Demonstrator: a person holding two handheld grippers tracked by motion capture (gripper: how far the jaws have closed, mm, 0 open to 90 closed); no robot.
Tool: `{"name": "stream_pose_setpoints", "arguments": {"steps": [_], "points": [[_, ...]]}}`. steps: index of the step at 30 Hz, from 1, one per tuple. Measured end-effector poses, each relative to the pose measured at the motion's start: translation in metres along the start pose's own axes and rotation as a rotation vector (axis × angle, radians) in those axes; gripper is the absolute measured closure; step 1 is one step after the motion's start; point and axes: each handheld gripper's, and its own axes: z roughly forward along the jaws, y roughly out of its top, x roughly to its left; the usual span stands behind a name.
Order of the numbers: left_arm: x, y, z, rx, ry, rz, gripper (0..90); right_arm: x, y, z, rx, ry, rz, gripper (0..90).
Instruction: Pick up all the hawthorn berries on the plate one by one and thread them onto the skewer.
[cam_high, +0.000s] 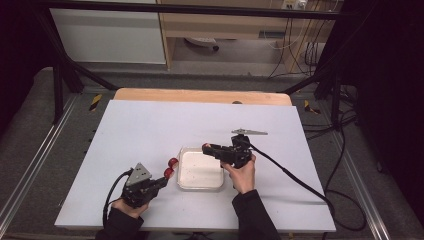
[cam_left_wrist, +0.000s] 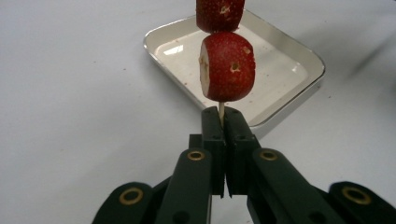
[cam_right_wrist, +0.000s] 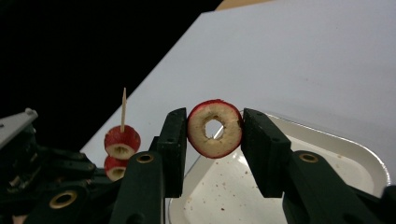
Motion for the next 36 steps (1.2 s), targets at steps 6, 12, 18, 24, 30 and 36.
{"name": "stream_pose_setpoints", "arguments": {"steps": [6, 12, 18, 24, 30, 36], "points": [[-0.017, 0.001, 0.009, -0.007, -0.007, -0.045, 88.1, -0.005, -0.016, 0.0, -0.133, 0.034, 0.075, 61.9], [-0.031, 0.0, 0.021, 0.0, -0.009, -0.071, 88.1, -0.002, -0.025, 0.004, -0.256, 0.063, 0.103, 61.9], [-0.038, -0.001, 0.027, -0.011, -0.023, -0.088, 88.1, 0.001, -0.028, 0.006, -0.323, 0.088, 0.121, 62.0], [-0.041, -0.002, 0.034, -0.013, -0.044, -0.114, 88.1, 0.001, -0.031, 0.008, -0.373, 0.108, 0.135, 62.1], [-0.042, -0.001, 0.041, -0.023, -0.054, -0.133, 88.1, 0.003, -0.033, 0.009, -0.413, 0.135, 0.138, 62.1], [-0.046, 0.0, 0.044, -0.035, -0.049, -0.132, 88.1, 0.002, -0.037, 0.012, -0.434, 0.149, 0.148, 62.2]]}}
